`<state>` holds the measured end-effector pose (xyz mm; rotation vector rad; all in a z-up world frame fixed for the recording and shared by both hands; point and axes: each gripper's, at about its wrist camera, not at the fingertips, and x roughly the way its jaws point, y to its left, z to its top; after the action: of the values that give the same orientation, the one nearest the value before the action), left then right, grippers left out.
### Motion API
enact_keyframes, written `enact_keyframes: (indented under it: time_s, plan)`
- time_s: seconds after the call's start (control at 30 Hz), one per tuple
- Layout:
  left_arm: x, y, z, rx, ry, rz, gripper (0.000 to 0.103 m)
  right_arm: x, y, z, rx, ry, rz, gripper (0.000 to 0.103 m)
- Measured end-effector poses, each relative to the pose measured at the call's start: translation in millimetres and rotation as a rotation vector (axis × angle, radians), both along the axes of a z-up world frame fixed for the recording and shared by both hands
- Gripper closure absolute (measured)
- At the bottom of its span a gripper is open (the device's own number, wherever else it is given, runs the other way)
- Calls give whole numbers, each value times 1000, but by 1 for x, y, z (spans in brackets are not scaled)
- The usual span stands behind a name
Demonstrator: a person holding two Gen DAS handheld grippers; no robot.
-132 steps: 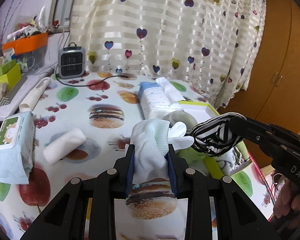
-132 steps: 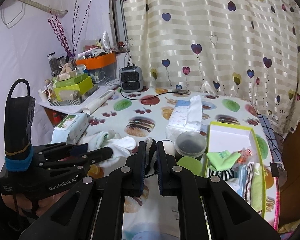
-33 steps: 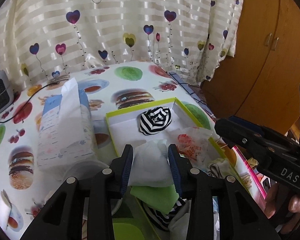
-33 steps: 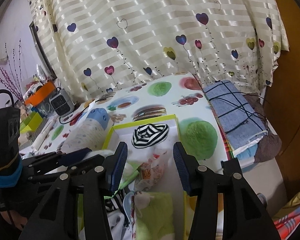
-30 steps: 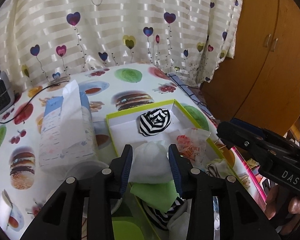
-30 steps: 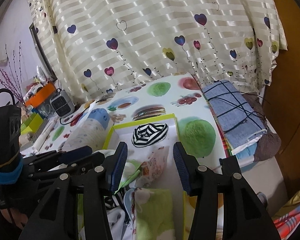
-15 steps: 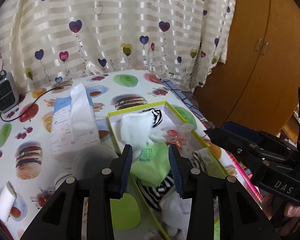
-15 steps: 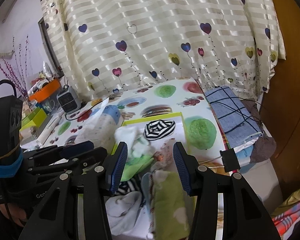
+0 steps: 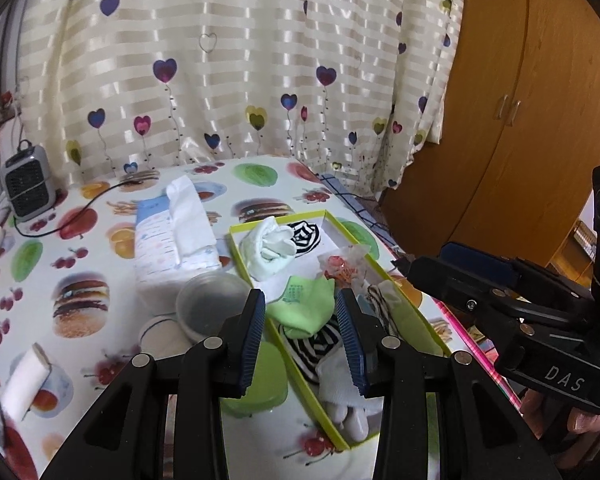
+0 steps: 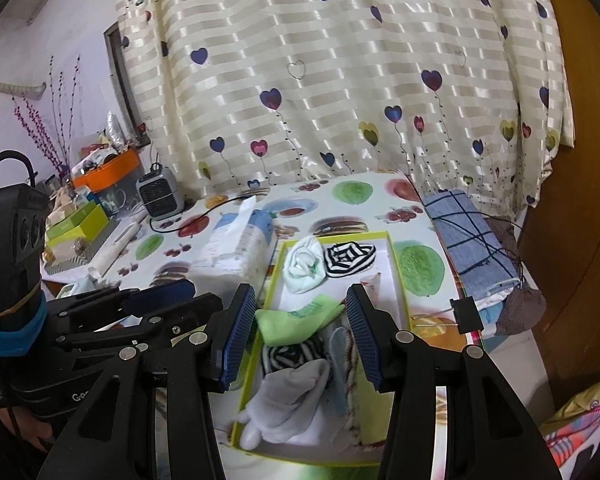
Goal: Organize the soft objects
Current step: 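Open the right gripper over the tray while the left gripper releases the white cloth, then move both open grippers back over the remaining items beside the tray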
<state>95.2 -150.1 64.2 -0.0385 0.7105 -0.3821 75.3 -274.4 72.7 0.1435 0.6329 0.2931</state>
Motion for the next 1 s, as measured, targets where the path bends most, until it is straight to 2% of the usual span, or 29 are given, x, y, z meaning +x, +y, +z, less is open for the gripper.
enact_keyframes:
  time_s: [0.43,1.0]
  plan:
    - [-34,34,7,-30,-22,35,67,-30,37,16,-60,-47,68,54]
    - [-46,73,-5,-51,8,111,67,-37,67,11,-80,-37,142,54]
